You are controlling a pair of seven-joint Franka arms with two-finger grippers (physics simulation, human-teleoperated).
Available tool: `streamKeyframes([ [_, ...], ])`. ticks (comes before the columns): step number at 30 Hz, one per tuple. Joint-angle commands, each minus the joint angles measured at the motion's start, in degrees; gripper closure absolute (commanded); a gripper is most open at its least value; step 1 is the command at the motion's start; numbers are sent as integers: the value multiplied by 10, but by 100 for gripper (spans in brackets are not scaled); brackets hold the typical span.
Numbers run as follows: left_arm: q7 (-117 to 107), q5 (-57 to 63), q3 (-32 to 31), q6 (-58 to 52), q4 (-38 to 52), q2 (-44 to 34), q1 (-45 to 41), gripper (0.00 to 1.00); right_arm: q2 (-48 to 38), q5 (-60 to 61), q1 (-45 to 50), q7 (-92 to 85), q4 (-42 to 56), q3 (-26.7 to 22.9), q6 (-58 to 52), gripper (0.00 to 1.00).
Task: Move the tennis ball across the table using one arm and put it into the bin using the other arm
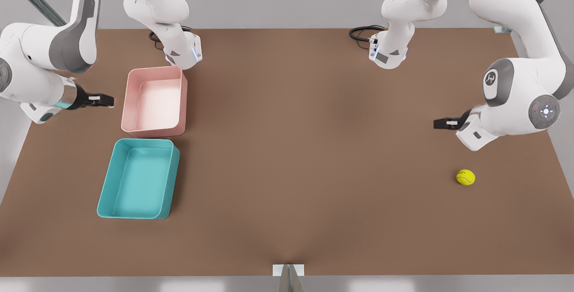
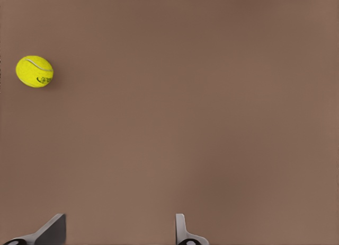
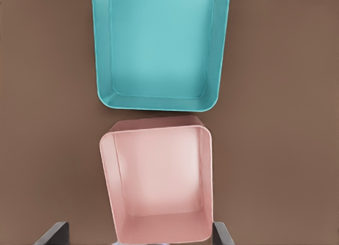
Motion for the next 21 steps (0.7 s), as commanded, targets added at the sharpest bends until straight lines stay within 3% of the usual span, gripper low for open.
streamKeyframes([
  [1, -22, -5, 0, 62, 0, -1, 0, 0, -1, -2, 30, -61, 1, 1, 60, 0],
  [3, -21, -6, 0, 64, 0, -1, 0, 2, -1, -2, 29, -63, -3, 1, 59, 0],
  [4, 67, -2, 3, 65, 0, -1, 0, 50, 1, -2, 29, -63, -3, 0, 59, 0],
  [5, 179, -3, 29, 81, -2, 1, 0, 72, 3, -2, 26, -63, -2, -2, 58, 0],
  [6, 214, -3, 37, 143, -25, 9, 0, 79, 15, -2, 28, -66, 9, -3, 57, 0],
  [7, 253, -2, 44, 168, -33, 18, 2, 79, 25, -1, 25, -70, 25, -4, 53, 0],
  [9, 660, 18, 68, 229, -39, 63, 24, 79, 26, -3, 24, -69, 25, -15, 35, 0],
  [12, 1025, 81, 81, 364, -70, 88, 52, 79, 90, -13, 24, -95, 97, -23, 5, 0],
  [17, 1232, 142, 81, 430, -45, 170, 87, 79, 98, -12, 26, -100, 97, -22, -17, 0],
  [21, 1287, 47, 79, 427, 2, 242, 132, 79, 101, -12, 25, -100, 97, -22, -17, 0],
])
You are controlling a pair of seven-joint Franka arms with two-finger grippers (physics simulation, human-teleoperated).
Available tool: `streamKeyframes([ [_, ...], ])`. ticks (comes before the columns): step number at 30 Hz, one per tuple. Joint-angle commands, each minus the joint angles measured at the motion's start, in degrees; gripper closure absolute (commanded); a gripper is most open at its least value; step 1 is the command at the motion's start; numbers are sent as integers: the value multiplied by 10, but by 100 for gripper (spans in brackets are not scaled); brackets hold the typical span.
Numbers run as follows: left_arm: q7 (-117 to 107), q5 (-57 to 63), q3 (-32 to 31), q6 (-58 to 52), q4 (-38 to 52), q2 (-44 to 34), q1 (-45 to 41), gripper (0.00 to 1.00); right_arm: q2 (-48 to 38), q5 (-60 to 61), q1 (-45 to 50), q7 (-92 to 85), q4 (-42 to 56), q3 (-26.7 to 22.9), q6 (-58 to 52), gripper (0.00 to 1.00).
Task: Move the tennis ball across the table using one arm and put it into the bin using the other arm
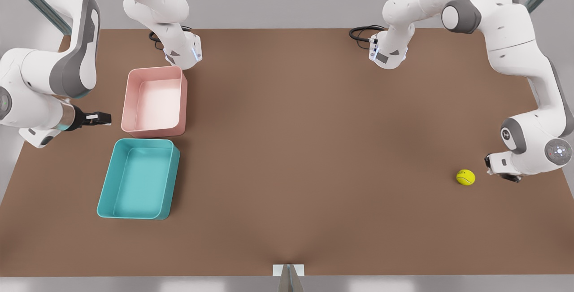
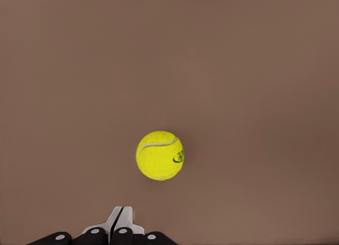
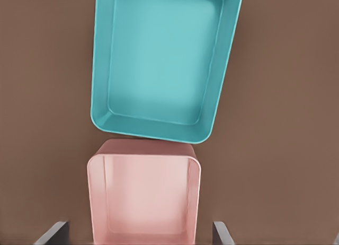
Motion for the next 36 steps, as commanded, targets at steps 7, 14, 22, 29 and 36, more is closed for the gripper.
streamKeyframes([
  [7, 763, 34, 0, 19, 47, 65, 20, 79, 8, 0, 0, -57, 1, -1, -16, 0],
  [14, 474, 109, 0, 48, -16, 59, 19, 79, 13, 0, 1, -58, 0, -1, -17, 0],
  [22, 361, 106, 0, 138, -45, 73, 23, 79, 17, 0, 1, -57, 0, -1, -26, 0],
  [29, 350, 96, 0, 167, -45, 83, 23, 79, 16, 0, 1, -56, 1, -1, -26, 0],
  [36, 273, 80, -1, 159, -70, 80, -39, 79, 21, 0, 1, -57, 0, -1, -25, 0],
])
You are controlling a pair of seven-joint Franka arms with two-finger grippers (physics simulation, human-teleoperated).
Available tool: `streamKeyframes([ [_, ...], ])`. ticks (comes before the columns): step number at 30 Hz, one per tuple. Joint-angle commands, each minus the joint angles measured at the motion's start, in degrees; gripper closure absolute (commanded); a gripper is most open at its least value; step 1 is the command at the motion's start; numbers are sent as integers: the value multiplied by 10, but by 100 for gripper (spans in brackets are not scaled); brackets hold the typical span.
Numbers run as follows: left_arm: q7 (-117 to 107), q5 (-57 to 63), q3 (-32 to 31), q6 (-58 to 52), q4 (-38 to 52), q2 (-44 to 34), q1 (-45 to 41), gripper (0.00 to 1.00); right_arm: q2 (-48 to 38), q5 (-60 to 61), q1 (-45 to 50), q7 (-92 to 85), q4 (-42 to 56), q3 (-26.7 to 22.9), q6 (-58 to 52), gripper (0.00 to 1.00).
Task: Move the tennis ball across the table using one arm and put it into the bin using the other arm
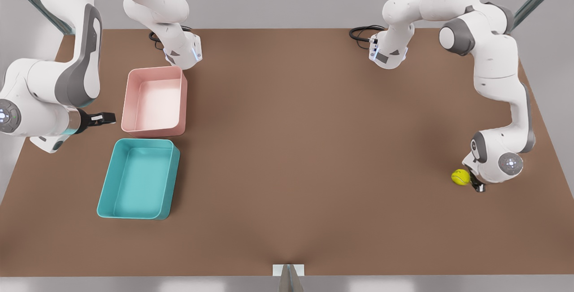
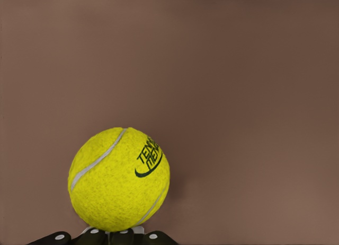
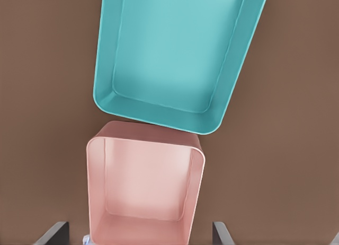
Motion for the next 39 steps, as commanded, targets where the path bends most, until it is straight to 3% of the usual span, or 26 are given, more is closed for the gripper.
streamKeyframes([
  [1, -139, -6, -2, -10, -5, -11, -53, 79, 0, 1, 0, -8, 0, 0, -1, 0],
  [4, -448, -35, -67, -98, -20, -71, -153, 79, 1, 1, 0, -8, 0, 1, -1, 0],
  [6, -550, -46, -98, -123, -20, -85, -153, 79, 3, 1, 1, -8, 0, 1, 0, 0],
  [8, -563, -79, -97, -137, -18, -109, -133, 79, 3, 1, 1, -8, 0, 1, -1, 0],
  [10, -689, -102, -97, -219, -13, -182, -125, 79, 4, 1, 1, -8, 0, 1, -1, 0],
  [12, -759, -121, -96, -254, 7, -189, -123, 79, 4, 0, 1, -8, 0, 1, -1, 0],
  [14, -986, -120, -106, -379, 59, -223, -126, 79, 9, -1, 2, -9, 1, 1, -10, 0],
  [16, -1099, -116, -157, -507, 111, -263, -124, 75, 17, -4, 15, -3, 6, 2, -8, 0],
  [19, -1147, -116, -195, -558, 129, -300, -125, 74, 63, -57, 92, 2, 43, 2, -8, 0],
  [20, -1145, -118, -190, -600, 132, -308, -121, 0, 74, -14, 92, 2, 57, 3, 1, 0],
  [23, -1233, -157, -136, -580, 139, -326, -129, 0, 126, 28, 167, 170, 99, 11, 102, 0],
  [28, -1226, -158, -134, -596, 148, -318, -113, 0, 220, 58, 219, 403, 127, 12, 248, 0],
  [35, -1153, -160, -135, -616, 148, -319, -81, 0, 310, 56, 264, 500, 129, -1, 474, 0],
  [39, -1116, -161, -136, -629, 149, -320, -73, 0, 389, 56, 284, 527, 203, -28, 553, 0],
])
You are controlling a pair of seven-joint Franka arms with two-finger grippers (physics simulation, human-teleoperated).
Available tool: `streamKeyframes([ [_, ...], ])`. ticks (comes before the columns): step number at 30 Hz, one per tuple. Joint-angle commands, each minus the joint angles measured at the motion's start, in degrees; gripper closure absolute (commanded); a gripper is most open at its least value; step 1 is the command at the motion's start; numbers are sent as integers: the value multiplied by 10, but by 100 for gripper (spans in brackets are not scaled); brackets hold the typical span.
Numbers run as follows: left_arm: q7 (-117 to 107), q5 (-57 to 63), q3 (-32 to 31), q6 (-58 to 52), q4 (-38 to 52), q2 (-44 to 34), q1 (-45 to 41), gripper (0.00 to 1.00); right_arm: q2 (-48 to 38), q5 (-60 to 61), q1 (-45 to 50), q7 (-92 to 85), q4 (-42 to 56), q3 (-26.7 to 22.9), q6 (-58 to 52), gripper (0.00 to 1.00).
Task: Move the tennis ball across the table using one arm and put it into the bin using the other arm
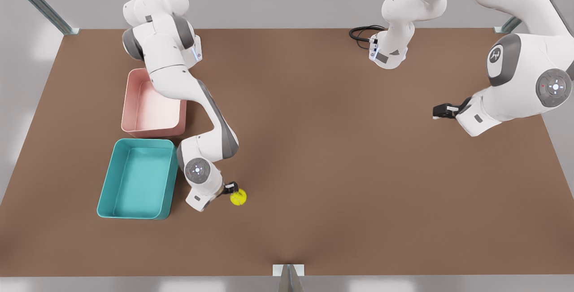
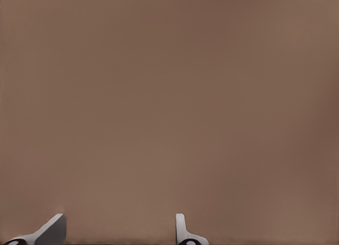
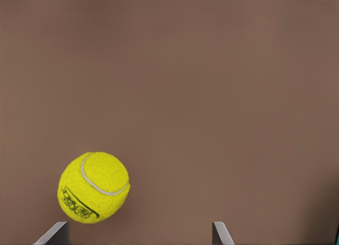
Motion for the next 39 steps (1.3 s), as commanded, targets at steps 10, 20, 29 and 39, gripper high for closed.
streamKeyframes([
  [10, -227, -14, -5, 11, -1, 19, -17, 0, 13, 19, 30, 282, -44, -4, 127, 0],
  [20, -226, -9, -4, 11, -1, 23, -13, 0, 60, 19, 30, 282, -39, -9, 178, 0],
  [29, -226, -9, -4, 11, -1, 27, -12, 0, 74, 20, 43, 289, -47, -8, 199, 0],
  [39, -226, -9, -4, 10, -1, 27, -14, 0, 58, 18, 43, 282, -82, -7, 199, 0],
])
